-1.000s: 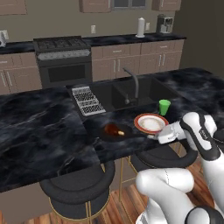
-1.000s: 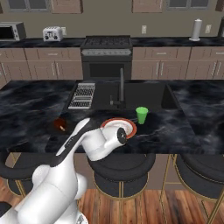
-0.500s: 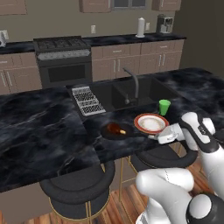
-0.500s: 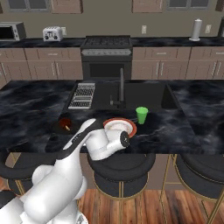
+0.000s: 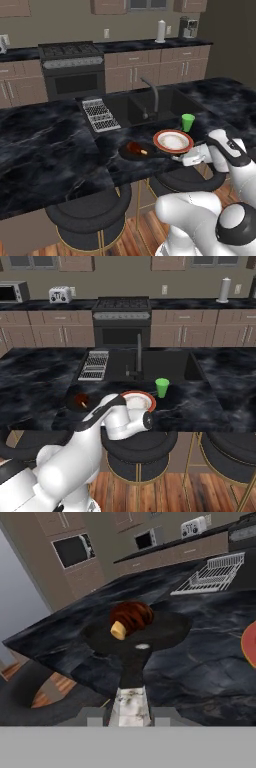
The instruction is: Pick up the pan with the steak in it and place it on the dining table. Then place the steak on the plate.
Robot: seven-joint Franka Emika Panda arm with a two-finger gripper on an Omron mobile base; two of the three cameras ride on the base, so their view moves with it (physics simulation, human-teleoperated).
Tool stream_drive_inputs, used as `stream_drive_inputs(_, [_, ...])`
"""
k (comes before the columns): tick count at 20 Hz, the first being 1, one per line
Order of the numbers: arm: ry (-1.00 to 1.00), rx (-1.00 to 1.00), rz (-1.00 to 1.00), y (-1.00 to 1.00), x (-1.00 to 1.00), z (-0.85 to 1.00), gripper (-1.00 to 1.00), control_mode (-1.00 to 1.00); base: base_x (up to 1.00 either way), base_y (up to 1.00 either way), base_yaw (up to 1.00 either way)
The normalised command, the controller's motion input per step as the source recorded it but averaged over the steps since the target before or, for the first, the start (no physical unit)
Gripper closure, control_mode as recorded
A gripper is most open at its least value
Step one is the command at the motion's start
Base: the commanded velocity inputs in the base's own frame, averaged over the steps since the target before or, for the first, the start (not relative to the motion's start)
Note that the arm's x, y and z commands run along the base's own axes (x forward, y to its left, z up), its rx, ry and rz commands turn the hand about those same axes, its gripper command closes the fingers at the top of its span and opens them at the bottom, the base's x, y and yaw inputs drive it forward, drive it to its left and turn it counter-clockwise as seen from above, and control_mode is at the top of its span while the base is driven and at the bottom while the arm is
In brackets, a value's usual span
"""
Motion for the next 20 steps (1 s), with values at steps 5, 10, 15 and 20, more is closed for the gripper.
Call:
stream_drive_inputs(5, [0.00, -0.04, 0.00, 0.00, 0.00, -0.11, 1.00, -1.00, 0.00, 0.00, 0.00])
stream_drive_inputs(10, [0.00, -0.03, 0.00, 0.00, 0.06, -0.19, 1.00, -1.00, 0.00, 0.00, 0.00])
stream_drive_inputs(15, [0.00, -0.03, -0.05, 0.05, 0.37, -0.26, 1.00, -1.00, 0.00, 0.00, 0.00])
stream_drive_inputs(20, [0.00, -0.01, -0.09, 0.08, 0.54, -0.20, 1.00, -1.00, 0.00, 0.00, 0.00])
